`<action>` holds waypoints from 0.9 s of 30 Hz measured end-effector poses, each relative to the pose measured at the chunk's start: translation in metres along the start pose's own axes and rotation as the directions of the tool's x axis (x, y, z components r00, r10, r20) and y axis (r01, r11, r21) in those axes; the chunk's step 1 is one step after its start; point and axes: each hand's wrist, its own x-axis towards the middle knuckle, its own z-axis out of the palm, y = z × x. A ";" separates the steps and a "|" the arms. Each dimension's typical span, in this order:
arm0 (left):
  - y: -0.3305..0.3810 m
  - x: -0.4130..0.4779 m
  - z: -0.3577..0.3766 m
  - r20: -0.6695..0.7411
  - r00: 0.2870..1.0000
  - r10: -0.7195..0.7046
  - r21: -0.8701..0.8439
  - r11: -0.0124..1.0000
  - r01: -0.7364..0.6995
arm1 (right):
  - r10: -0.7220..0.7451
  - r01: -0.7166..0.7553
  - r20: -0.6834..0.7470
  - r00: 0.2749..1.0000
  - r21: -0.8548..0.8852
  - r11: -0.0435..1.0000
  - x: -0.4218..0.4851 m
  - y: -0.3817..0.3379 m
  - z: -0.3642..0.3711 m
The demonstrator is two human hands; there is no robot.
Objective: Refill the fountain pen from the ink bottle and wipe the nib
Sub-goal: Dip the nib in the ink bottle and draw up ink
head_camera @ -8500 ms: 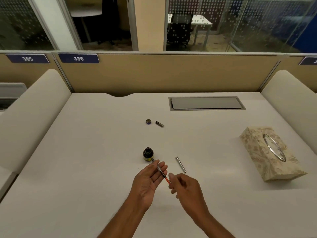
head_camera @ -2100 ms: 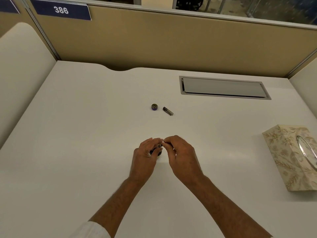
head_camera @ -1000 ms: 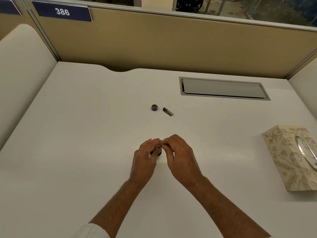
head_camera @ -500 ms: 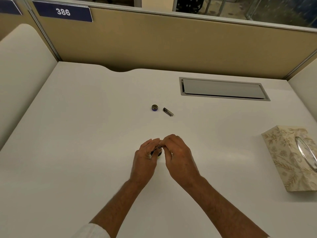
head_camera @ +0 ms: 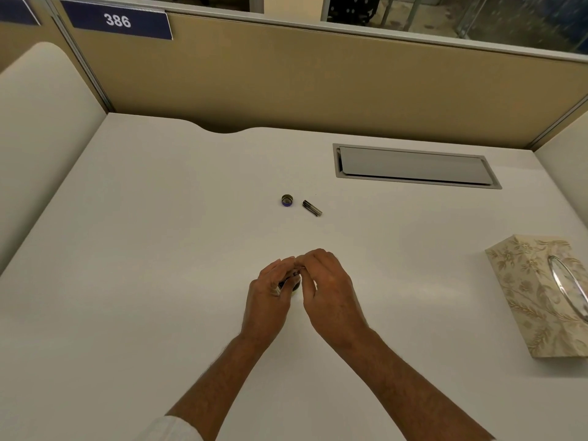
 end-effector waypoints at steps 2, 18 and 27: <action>0.001 -0.001 0.000 -0.008 1.000 -0.007 -0.013 1.000 0.007 | 0.062 -0.061 -0.034 0.998 0.019 0.998 0.000 0.002 0.002; -0.005 0.001 0.003 -0.020 1.000 -0.021 -0.014 1.000 0.020 | 0.051 -0.051 0.013 0.999 -0.014 0.999 0.002 0.001 0.004; -0.005 0.003 0.004 -0.023 1.000 -0.008 -0.014 1.000 0.008 | 0.078 -0.078 -0.011 0.997 -0.026 0.997 0.002 0.003 0.004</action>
